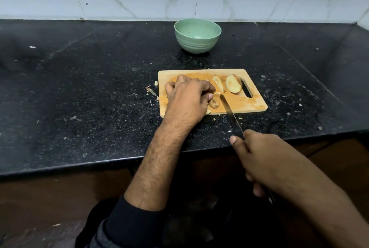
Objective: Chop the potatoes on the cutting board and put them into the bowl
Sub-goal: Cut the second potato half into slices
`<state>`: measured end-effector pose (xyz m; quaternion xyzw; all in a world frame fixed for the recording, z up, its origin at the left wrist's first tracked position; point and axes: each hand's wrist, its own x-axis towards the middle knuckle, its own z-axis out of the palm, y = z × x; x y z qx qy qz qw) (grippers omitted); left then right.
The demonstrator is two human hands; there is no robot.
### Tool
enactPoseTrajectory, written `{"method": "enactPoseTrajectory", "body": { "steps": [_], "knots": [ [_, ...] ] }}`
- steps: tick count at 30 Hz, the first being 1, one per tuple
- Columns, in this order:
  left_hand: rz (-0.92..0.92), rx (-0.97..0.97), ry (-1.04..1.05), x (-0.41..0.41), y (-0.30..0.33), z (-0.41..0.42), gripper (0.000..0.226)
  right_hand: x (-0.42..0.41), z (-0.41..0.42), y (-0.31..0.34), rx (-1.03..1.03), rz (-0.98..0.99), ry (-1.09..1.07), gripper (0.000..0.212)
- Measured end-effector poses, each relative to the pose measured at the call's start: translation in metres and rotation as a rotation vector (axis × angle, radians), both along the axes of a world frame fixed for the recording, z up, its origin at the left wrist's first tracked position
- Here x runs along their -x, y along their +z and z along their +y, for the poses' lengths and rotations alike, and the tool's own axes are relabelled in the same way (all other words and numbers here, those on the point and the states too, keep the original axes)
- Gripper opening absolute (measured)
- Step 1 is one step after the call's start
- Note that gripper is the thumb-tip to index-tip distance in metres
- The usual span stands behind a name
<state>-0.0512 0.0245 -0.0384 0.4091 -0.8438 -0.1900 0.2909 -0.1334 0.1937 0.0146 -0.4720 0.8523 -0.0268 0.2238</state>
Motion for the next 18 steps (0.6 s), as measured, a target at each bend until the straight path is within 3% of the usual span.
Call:
{"method": "enactPoseTrajectory", "body": {
  "steps": [7,18],
  "knots": [
    [0.07,-0.118,-0.05,-0.008,0.0,-0.004,0.032,0.0,-0.018,-0.008,0.026,0.054,0.03,0.041],
    [0.035,-0.076,-0.016,-0.002,-0.001,-0.003,0.035,-0.003,-0.019,-0.019,0.078,0.226,0.054,0.036]
  ]
}}
